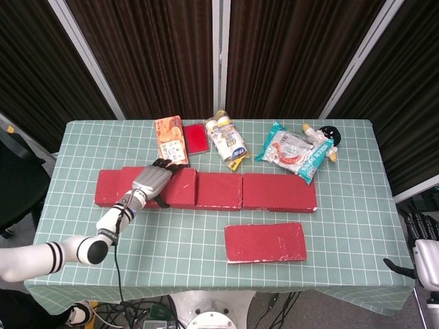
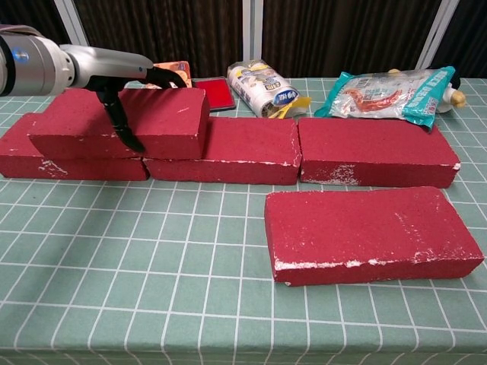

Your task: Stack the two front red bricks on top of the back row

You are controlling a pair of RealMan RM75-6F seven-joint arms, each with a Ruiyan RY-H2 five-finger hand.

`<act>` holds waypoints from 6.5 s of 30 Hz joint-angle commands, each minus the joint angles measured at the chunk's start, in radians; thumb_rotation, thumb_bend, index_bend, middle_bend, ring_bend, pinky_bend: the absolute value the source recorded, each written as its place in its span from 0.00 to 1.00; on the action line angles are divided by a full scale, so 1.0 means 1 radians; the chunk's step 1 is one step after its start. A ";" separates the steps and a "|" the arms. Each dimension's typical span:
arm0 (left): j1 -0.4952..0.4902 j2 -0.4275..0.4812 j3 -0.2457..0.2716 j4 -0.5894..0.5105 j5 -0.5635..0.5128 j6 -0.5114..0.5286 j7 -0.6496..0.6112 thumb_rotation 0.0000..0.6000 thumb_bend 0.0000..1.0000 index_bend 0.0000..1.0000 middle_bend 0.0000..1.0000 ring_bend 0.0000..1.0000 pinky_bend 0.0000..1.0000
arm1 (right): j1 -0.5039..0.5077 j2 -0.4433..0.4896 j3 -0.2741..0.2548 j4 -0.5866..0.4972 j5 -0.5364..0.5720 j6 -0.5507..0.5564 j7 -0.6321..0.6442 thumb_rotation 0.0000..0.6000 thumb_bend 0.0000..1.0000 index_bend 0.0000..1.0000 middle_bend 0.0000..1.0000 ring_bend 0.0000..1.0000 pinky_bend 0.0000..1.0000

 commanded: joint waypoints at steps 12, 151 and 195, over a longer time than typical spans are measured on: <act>-0.032 -0.027 0.020 0.061 0.020 -0.026 -0.050 1.00 0.12 0.08 0.23 0.00 0.00 | -0.004 0.002 0.004 -0.003 0.012 0.005 -0.002 1.00 0.00 0.00 0.00 0.00 0.00; 0.769 0.229 0.337 -0.074 0.770 0.745 -0.340 1.00 0.04 0.03 0.00 0.00 0.00 | 0.574 -0.279 0.007 -0.171 0.336 -0.719 -0.480 1.00 0.00 0.00 0.00 0.00 0.00; 0.805 0.234 0.281 -0.043 0.805 0.675 -0.405 1.00 0.04 0.03 0.00 0.00 0.00 | 0.630 -0.337 -0.030 -0.102 0.336 -0.692 -0.344 1.00 0.09 0.05 0.21 0.06 0.12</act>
